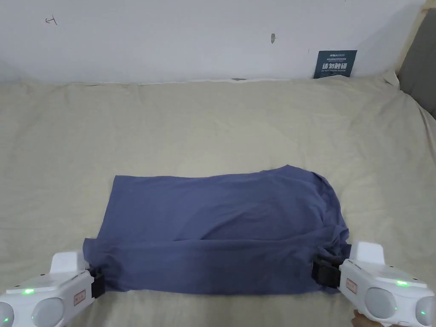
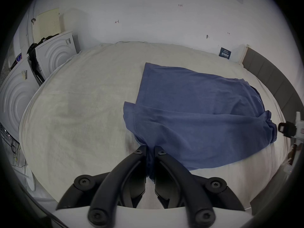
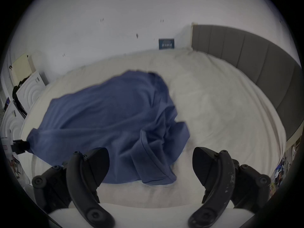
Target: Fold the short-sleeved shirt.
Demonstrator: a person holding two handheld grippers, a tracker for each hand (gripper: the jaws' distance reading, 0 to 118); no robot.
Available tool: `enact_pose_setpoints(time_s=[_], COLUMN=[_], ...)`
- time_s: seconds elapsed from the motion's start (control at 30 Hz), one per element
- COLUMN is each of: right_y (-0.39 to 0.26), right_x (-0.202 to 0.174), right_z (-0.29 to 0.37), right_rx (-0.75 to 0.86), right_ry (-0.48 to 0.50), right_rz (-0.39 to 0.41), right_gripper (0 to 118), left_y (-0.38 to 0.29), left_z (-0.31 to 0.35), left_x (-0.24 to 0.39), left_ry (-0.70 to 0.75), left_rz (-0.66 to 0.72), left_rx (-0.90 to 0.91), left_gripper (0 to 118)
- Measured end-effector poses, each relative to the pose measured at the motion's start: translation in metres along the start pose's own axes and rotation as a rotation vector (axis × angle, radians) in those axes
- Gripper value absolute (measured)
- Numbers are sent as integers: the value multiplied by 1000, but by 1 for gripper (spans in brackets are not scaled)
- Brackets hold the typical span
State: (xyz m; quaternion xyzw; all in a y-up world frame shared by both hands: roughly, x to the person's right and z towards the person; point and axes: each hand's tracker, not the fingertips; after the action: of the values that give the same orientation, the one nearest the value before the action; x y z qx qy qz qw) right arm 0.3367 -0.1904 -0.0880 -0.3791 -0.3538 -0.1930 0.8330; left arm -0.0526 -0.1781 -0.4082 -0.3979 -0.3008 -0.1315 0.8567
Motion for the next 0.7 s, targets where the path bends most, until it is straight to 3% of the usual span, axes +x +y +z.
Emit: enact_pose_setpoints(time_s=[0.07,0.1,0.13,0.17,0.23,0.5,0.7], right_y=[-4,-7,-10,-12,-18,-31,-75], right_x=[0,2,4,6,13,35,41], right_z=[-18,-24,-27,-29,-23,40,63], right_rx=[-55,-55,-62,-84,-67,30,-47], right_ry=[-13,-3,-1,-4,52,87,98], right_rz=[3,-2,-6,-14,-58,-63,-84], right_gripper=[92,75,44,27,12,9,9], left_y=[-1,-1,-3,-5,-7,-23,-66], left_z=[1,1,0,0,2,34,48], left_x=[1,1,-1,-1,-3,-6,-19], left_ry=[-2,-2,0,1,1,-3,-8], left_rz=[-4,-3,-1,4,20,41,60], left_rx=[1,0,-1,-2,-7,2,-79], left_gripper=[9,9,9,9,9,9,9])
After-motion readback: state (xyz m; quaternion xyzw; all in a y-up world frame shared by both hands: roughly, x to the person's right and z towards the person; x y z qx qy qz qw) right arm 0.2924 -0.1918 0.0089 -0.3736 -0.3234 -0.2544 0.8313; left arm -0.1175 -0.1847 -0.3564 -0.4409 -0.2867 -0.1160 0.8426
